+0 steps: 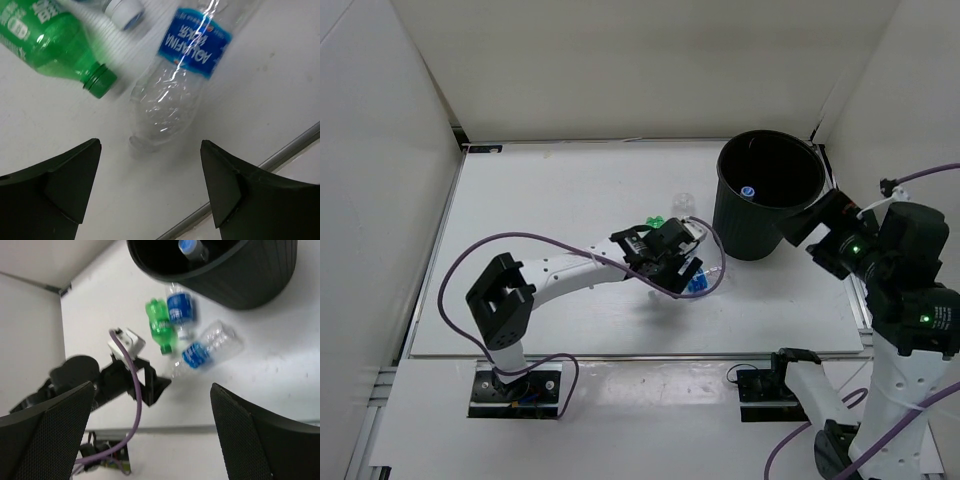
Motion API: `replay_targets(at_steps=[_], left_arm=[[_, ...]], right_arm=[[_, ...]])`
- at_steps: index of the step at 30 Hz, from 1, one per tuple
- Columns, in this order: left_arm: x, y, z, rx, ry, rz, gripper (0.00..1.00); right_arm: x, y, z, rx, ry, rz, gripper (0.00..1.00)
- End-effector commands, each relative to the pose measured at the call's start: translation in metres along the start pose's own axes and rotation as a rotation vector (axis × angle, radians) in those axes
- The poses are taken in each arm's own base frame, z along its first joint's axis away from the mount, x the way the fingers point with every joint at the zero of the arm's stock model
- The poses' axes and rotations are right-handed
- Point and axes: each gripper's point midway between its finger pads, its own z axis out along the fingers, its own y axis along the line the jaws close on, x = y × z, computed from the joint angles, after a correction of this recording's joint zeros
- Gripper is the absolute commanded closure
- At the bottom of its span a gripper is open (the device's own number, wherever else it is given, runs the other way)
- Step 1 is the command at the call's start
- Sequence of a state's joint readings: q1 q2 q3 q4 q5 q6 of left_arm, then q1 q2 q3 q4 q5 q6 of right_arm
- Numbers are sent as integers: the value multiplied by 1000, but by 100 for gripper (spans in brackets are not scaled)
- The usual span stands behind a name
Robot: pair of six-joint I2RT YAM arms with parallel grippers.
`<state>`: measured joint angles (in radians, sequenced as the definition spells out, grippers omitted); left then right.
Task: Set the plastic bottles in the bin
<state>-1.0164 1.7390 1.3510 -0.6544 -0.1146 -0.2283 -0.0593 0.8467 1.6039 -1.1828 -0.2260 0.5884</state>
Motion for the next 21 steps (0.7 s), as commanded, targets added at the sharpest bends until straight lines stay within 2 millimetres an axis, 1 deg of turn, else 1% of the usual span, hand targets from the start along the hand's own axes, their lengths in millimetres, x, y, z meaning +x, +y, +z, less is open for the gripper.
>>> replay_targets(at_steps=[1,2,3,5,6,7,8,9,10,11,13,14,15,16,17,18,21], left_arm=[[-38,-15,-18,-22,-123,44,8],[-44,-16,-21,-41,-143,49,8],[-43,-13,-18,-63,-139,50,8],[-49,-4,-21,-120,-164,25,7],[-58,9,-27,-200,-193,5,6],[-61,24,-30,-242,-196,-47,6],[-65,34,-33,-273,-203,-90,4],[-76,46,-40,-313,-227,-146,3],[-79,57,-42,-340,-224,-195,1],[-79,77,-43,-382,-205,-306,1],[-76,96,-39,-391,-170,-459,1],[-74,122,-36,-402,-149,-544,1],[-76,123,-31,-338,-126,-596,1],[-71,131,-20,-324,-95,-650,1],[-67,138,-15,-298,-70,-679,1],[-78,148,-10,-240,-96,-724,1],[-94,159,-5,-214,-169,-705,1]], right_arm=[[27,1,-9,-43,69,32,0],[33,-5,-5,-31,85,39,0],[38,-8,-6,-24,96,43,0],[46,-8,-9,-34,123,41,0],[52,-12,-9,-23,139,48,0],[53,-11,-12,-29,131,44,0],[55,-13,-13,-23,141,38,0],[58,-15,-13,-15,153,43,0],[59,-13,-19,-21,144,39,0],[61,-15,-19,-15,154,33,0],[60,-11,-25,-31,147,19,0],[63,-13,-26,-25,158,15,0],[64,-13,-29,-22,162,6,0],[65,-12,-32,-21,164,6,0],[64,-12,-33,-18,170,-2,0],[64,-10,-41,-23,164,-13,0],[64,-3,-52,-52,155,-50,0]])
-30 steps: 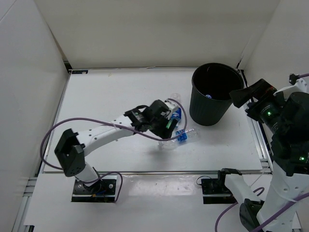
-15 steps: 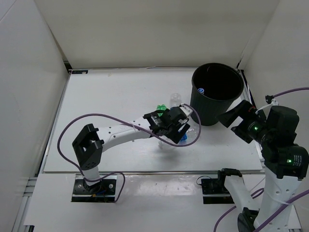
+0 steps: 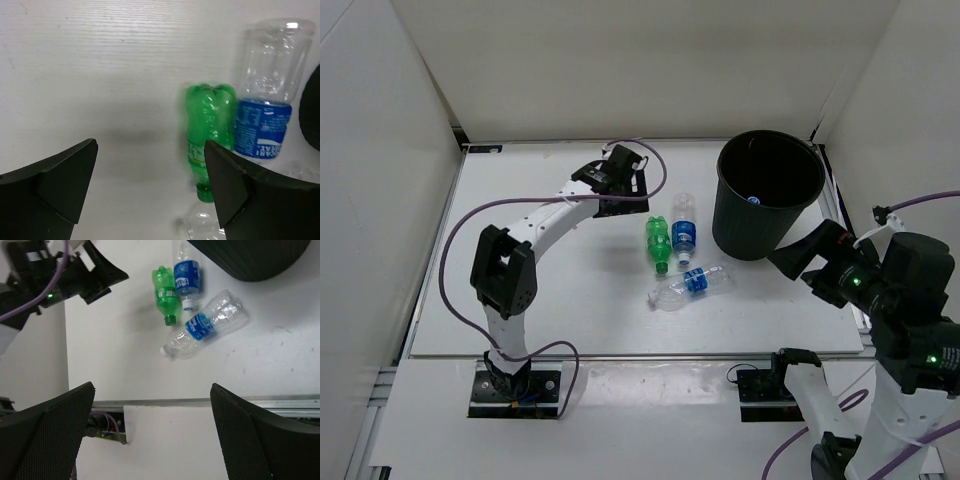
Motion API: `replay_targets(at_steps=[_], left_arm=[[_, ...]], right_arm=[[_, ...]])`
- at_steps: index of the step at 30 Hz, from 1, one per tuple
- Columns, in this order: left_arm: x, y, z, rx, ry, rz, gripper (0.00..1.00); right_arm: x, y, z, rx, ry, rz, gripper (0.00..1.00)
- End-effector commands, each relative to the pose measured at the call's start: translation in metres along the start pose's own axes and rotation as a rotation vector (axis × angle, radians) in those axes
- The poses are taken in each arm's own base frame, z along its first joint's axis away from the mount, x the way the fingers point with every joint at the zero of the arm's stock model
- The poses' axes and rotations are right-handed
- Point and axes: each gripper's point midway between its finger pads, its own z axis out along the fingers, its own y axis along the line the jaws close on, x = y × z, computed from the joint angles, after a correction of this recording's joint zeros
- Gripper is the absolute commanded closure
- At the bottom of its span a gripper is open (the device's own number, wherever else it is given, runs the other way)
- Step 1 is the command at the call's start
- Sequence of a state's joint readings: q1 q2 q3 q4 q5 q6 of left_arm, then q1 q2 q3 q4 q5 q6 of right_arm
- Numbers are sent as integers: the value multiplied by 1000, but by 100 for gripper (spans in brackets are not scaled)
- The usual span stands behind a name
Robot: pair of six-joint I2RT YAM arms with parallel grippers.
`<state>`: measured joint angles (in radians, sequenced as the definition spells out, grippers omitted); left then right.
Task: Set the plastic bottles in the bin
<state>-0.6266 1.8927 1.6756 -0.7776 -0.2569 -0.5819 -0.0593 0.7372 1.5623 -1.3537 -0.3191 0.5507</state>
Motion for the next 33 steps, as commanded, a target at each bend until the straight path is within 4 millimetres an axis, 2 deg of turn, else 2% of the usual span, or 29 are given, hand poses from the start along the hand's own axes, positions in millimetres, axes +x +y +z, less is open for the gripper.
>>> replay_targets(at_steps=[1,2,4,5,8,10,15,18,23,26,29,31,33], left_arm=[[-10,-34,-11,164,-9,-32,1],[-12,-37,0,173,1,-27,1],[-25,-50,0,227,-4,-26,1],[-22,-53,9,232,15,-23,1],[-22,-63,12,269,33,-22,1],[-13,-70,17,287,63,-11,1],[22,-56,39,232,150,-25,1],[34,-52,46,221,185,-31,1],[60,-56,65,235,279,-48,1],[69,-60,76,243,315,-57,1],[80,-66,81,276,367,-59,8],[83,-71,82,298,384,-61,22],[81,-62,85,291,392,-78,32]], right_arm=[[10,7,-20,-27,16,-65,0],[13,5,-21,-20,30,-59,0],[13,7,-25,-30,12,-78,0],[15,6,-26,-30,11,-79,0],[20,4,-24,-33,24,-74,0],[20,4,-24,-33,24,-74,0],[20,1,-22,-20,26,-71,0],[17,1,-22,-12,22,-71,0],[12,4,-22,-14,18,-82,0],[10,5,-22,-14,18,-82,0],[9,6,-23,-18,11,-85,0],[9,3,-21,-6,14,-91,0],[9,3,-21,-6,14,-91,0]])
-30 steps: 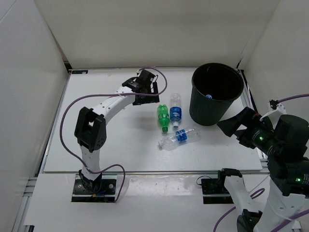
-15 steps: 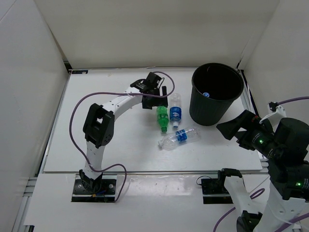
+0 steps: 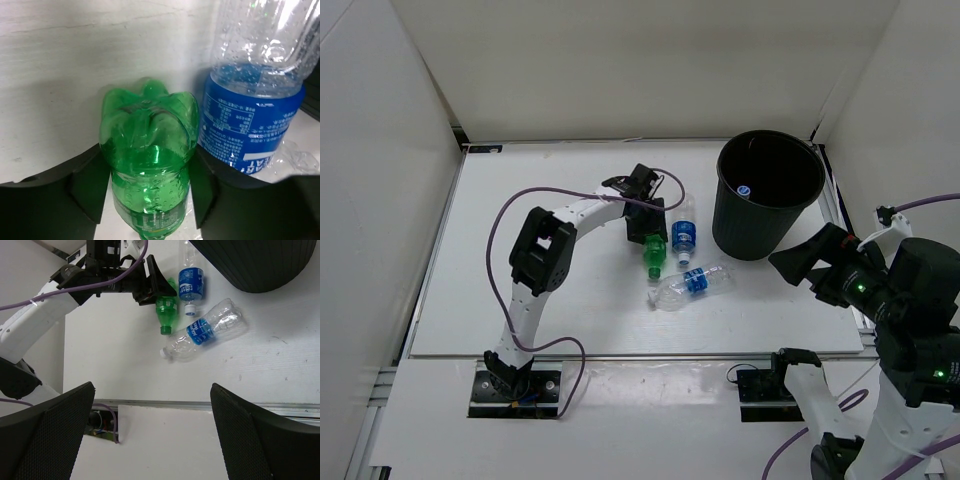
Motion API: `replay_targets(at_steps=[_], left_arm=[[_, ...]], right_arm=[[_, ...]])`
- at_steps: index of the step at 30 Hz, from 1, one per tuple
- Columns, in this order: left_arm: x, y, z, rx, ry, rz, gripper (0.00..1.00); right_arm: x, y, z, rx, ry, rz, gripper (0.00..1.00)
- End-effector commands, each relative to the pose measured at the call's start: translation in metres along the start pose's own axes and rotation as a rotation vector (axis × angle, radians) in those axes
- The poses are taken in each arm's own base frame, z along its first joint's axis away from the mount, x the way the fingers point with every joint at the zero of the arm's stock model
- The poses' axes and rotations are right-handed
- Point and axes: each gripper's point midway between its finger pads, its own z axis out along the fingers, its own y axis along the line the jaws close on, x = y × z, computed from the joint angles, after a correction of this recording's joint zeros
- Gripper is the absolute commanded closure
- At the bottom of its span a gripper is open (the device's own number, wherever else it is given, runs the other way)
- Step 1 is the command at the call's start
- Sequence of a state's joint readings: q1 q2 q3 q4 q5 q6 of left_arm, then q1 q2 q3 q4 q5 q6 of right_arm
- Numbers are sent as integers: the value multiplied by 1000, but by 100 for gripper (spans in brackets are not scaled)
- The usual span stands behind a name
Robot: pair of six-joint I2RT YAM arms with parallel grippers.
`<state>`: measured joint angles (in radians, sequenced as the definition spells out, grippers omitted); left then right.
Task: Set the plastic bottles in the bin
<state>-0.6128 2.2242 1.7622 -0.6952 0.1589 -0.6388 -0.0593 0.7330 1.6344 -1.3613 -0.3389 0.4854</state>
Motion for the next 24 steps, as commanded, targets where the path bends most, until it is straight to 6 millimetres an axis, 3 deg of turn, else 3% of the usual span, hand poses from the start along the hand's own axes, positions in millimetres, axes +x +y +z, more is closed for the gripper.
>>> replay_targets(at_steps=[1,3,4,6,7,9,11,13,14,19,23,24], left_arm=[[-3,-8,-13,54,5,-9,35],[-21,-3,-32,16,-74,-26,35],[-34,-11,-58,29,-141,-18,37],[-60,-17,-91,10,-267,-25,48],[-79,-40,-126,59,-362,-10,50],[-103,-55,-165,83,-470,-12,58],[-137,-81,-224,134,-647,-17,58],[-151,-109,-257,182,-749,80,59],[-170,-127,-279,223,-822,108,59],[-185,-206,-305,515,-904,274,58],[-168,-260,-304,684,-942,337,55],[-167,-270,-295,719,-936,338,54]], right_arm=[[15,-8,-6,40,61,1,0],[15,-9,-8,44,49,-3,0],[15,-9,-8,44,49,-3,0],[16,-9,-12,45,30,-19,0],[16,-11,-12,53,26,-20,0],[19,-11,-15,49,18,-23,0],[18,-13,-15,57,14,-23,0],[19,-12,-17,53,5,-27,0],[21,-14,-15,58,16,-23,0],[16,-13,-22,64,-24,-36,0],[10,-7,-34,50,-79,-70,0],[10,-5,-38,41,-97,-77,0]])
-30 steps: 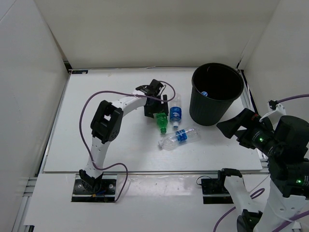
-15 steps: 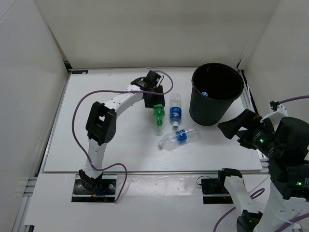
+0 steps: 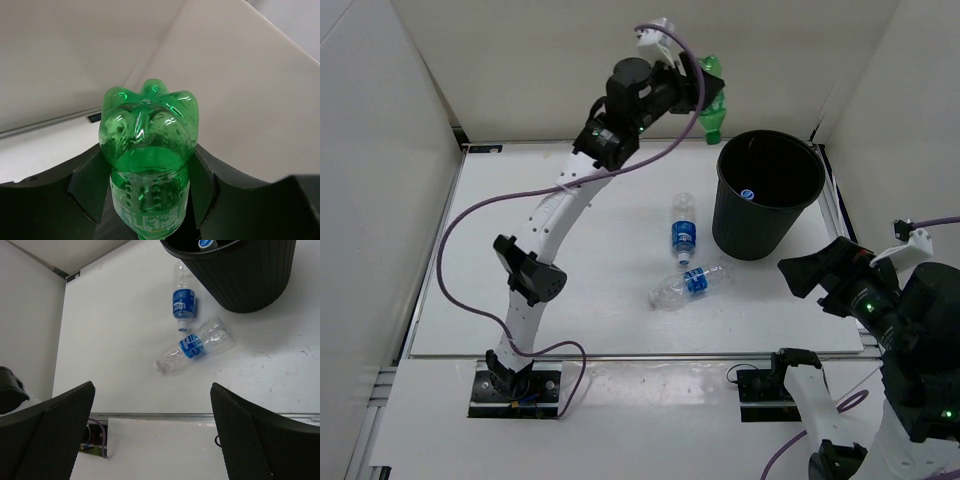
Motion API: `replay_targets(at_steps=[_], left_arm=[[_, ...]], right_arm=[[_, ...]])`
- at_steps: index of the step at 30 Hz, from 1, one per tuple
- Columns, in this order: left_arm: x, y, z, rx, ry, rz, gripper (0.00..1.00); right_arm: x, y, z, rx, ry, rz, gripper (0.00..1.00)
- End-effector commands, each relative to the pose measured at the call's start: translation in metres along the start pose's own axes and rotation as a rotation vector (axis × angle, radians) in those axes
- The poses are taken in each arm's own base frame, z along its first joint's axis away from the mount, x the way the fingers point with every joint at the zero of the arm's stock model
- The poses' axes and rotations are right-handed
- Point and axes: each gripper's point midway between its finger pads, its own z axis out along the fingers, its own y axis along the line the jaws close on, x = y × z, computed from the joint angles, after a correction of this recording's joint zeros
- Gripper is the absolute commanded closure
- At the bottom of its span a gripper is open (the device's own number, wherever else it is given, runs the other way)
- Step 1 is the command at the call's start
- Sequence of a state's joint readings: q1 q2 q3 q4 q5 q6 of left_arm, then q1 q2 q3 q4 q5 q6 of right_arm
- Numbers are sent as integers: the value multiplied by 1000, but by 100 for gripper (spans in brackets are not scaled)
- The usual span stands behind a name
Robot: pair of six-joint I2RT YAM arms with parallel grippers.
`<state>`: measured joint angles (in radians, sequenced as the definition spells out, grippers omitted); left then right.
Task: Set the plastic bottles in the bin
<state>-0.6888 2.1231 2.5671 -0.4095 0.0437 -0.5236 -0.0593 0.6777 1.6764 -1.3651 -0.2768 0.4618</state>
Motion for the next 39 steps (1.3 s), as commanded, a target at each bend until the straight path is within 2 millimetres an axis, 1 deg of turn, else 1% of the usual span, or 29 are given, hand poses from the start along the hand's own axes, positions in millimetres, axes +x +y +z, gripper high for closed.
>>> replay_targets(at_steps=[1,2,3,5,7,8,10,11,12,13,14,15,16,17,18,19,20,21,22,23,24,25,27,28,29,31,32,36,39], left_arm=[[60,-25,38,139,47,-22,51],[65,-38,41,159,36,-24,50],[62,-45,46,171,-2,-34,48],[78,-61,49,196,-12,-40,42],[89,-65,53,187,-13,-30,38],[89,-65,53,187,-13,-30,37],[104,-54,54,154,20,-42,23],[105,-53,52,150,26,-32,17],[100,-53,47,140,22,-32,0],[96,-52,44,125,20,-14,0],[84,-57,39,135,2,-4,0],[83,-54,35,118,9,22,0],[58,-62,23,116,-30,30,0],[48,-63,15,102,-41,43,0],[37,-62,6,80,-51,68,0],[9,-64,-17,50,-96,85,0],[0,-60,-30,18,-105,109,0],[-10,-54,-43,-19,-124,163,0],[-25,-41,-71,-100,-146,191,0],[-30,-32,-85,-143,-151,251,0],[-39,-16,-102,-234,-178,270,0],[-37,-2,-130,-284,-164,289,0],[-29,14,-157,-339,-143,309,0],[-4,34,-168,-385,-84,331,0],[-13,32,-194,-381,-96,327,0],[-4,44,-219,-407,-89,332,0],[3,54,-240,-419,-84,327,0],[21,74,-277,-457,-49,295,0],[27,78,-287,-472,-13,298,0]], right_arm=[[13,-4,-18,24,9,-21,0],[14,0,-23,0,2,-31,0],[15,1,-24,-7,7,-35,0],[12,3,-27,-15,-9,-41,0],[11,4,-29,-19,-15,-48,0],[11,4,-29,-19,-15,-48,0],[11,4,-29,-19,-15,-48,0],[10,2,-29,-9,-20,-48,0],[12,-2,-24,13,-7,-21,0],[15,-4,-21,20,7,-2,0],[16,-8,-17,40,19,19,0],[19,-12,-13,58,32,46,0],[21,-17,-7,91,41,114,0],[34,-26,2,120,86,165,0],[39,-29,8,130,97,211,0],[39,-25,13,98,68,265,0],[45,-24,20,73,79,302,0],[61,-25,37,30,125,356,0],[70,-24,47,25,161,475,0],[82,-26,53,19,191,548,0],[108,-40,72,67,274,650,0],[118,-47,81,99,296,726,0],[131,-54,95,121,305,886,0],[141,-65,113,134,308,932,0],[144,-69,121,137,304,968,0],[147,-83,137,182,268,1046,0],[160,-95,146,253,298,1078,0],[173,-116,167,359,331,1100,0],[179,-120,179,369,349,1105,0]])
